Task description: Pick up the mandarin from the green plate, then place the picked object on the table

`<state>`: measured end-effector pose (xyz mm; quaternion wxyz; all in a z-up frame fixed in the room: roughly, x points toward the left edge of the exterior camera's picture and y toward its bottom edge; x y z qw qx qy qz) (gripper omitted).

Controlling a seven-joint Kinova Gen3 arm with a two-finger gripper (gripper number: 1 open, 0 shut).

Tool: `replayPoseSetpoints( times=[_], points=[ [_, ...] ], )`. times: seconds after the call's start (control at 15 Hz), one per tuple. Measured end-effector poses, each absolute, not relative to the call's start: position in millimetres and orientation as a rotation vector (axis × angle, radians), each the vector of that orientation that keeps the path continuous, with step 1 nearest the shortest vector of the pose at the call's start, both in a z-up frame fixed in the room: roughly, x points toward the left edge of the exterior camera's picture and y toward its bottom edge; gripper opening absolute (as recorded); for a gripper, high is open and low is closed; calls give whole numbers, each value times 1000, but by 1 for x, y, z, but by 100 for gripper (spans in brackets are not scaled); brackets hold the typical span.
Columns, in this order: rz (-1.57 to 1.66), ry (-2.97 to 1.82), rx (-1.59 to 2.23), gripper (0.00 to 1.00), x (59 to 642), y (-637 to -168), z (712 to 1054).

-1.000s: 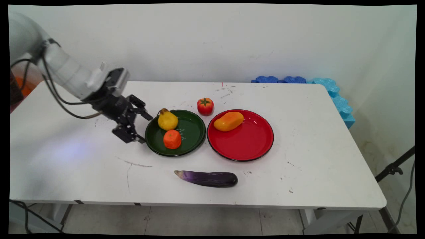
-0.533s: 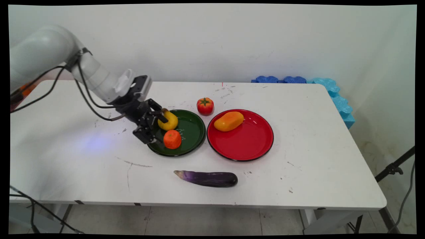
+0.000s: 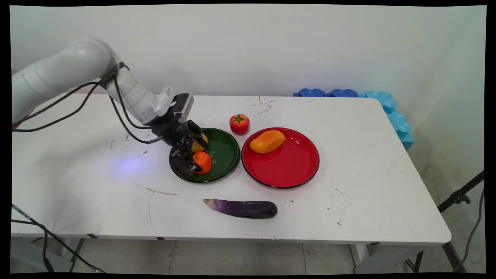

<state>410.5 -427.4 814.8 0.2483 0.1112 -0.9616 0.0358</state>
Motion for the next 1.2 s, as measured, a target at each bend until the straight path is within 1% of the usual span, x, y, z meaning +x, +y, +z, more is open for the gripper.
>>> replayPoseSetpoints(
  times=[0.27,0.33,0.87,1.07,1.2],
  points=[
    [78,-2628,288,100,404,-432,807],
    [74,-2632,288,0,404,-433,806],
    [60,-2644,292,0,394,-435,809],
    [80,-2632,327,0,391,-435,822],
    [103,-2610,378,0,387,-434,839]
  ],
)
